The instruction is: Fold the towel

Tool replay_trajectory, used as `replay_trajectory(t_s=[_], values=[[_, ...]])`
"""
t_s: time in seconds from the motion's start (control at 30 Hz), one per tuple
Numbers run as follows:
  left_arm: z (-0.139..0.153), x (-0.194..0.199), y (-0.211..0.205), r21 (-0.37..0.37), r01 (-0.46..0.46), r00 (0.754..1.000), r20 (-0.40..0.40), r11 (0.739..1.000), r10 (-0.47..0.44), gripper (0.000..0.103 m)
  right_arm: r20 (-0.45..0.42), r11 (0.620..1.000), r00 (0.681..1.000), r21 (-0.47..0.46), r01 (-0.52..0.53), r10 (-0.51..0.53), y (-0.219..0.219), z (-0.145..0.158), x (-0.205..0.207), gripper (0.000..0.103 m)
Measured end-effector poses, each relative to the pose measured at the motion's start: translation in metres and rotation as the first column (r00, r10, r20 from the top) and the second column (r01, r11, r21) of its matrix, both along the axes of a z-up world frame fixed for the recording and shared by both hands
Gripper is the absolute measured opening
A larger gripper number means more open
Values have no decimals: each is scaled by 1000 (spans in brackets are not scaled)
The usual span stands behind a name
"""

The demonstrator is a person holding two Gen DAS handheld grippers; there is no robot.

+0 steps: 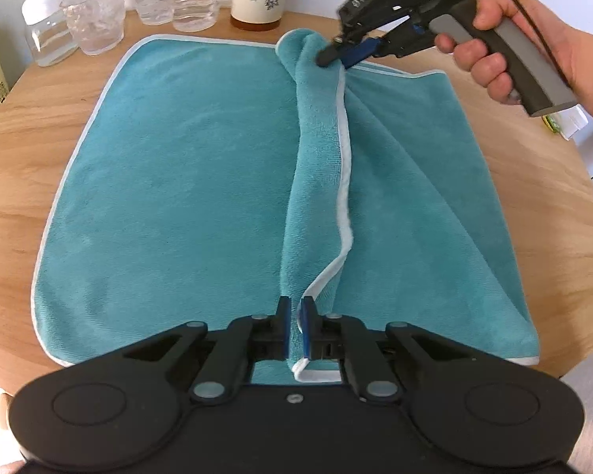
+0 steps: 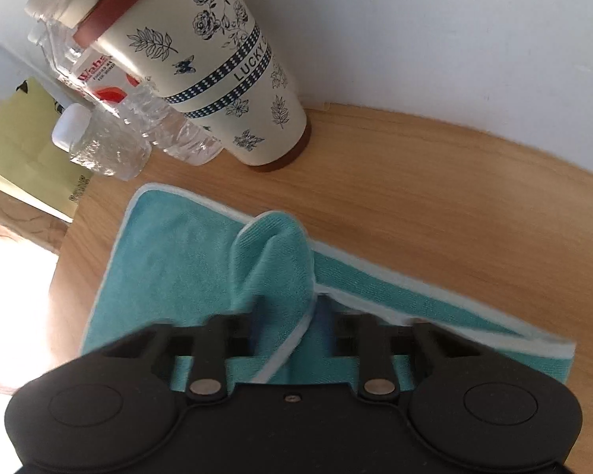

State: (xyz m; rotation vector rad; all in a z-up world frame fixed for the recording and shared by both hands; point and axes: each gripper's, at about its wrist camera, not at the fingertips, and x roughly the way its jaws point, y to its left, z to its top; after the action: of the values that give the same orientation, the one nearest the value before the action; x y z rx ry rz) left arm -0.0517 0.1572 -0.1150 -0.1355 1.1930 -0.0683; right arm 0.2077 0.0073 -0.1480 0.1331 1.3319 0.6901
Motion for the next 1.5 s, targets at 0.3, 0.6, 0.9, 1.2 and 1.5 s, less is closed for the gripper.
replay_trajectory(t_s=[0.3,0.6,0.9,1.2,1.5], values=[[8,-9,16,-6,-39,999,26,999,39,5,77,999,997,52,3,-7,16,34,-13,8],[6,-1,12,-150,40,999,41,988,-34,43,77,999,997,16,-28,27,56,37,-11,8],[-7,11,-26,-75,171,985,39,982,-169,48,69,999,997,-15,-36,37,67,34,-7,8],[-20,1,-24,46,133,988,76,990,-137,4,93,998,994,-17,-62,63,52,44,-6,8],[7,-14,16,43,-28,992,121,999,23,3,150,988,976,-30,-154,157,68,56,-10,8]])
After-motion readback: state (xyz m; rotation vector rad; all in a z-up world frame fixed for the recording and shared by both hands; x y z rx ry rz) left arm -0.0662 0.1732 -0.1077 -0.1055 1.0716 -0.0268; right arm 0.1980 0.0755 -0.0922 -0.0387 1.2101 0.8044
